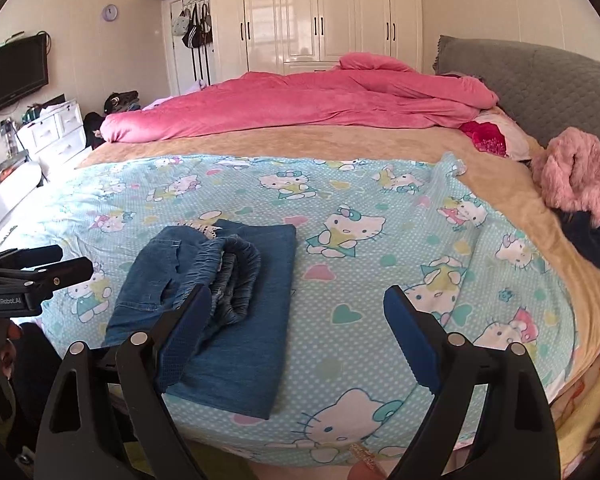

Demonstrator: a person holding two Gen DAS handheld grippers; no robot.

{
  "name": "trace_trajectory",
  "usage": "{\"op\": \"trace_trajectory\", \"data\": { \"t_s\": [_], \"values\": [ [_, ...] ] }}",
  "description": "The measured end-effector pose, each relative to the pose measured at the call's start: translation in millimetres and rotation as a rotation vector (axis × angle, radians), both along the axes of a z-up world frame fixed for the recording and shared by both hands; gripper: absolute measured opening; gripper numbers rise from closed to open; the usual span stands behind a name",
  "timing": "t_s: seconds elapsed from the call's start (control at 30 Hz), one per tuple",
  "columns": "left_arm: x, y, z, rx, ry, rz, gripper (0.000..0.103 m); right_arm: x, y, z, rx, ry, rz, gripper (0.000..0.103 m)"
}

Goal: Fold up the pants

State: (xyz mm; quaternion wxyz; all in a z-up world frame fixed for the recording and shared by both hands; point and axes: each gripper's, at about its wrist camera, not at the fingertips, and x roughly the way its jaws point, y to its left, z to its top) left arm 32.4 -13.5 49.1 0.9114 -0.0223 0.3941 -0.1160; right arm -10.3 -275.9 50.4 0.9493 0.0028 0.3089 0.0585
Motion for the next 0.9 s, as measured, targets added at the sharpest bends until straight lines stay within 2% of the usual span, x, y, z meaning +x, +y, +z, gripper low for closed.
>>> {"op": "trace_trajectory", "data": {
  "t_s": [0.27, 0.6, 0.9],
  "values": [
    [5.5, 1.5, -14.3, 0.007, 0.029, 0.016, 0.093, 11.9, -3.6, -5.1, -0.028, 0.008, -0.014, 0.087],
    [20.7, -0.5, -31.9, 0.012, 0.064, 0.017, 0.093, 40.9, -12.8, -24.4, 0.055, 0.086, 0.005, 0.087],
    [44.3, -11.9, -53.2, 0.019, 0.106, -0.007, 0.093, 77.9, -12.7, -49.9, 0.146, 0.203, 0.067, 0.087]
  ]
}}
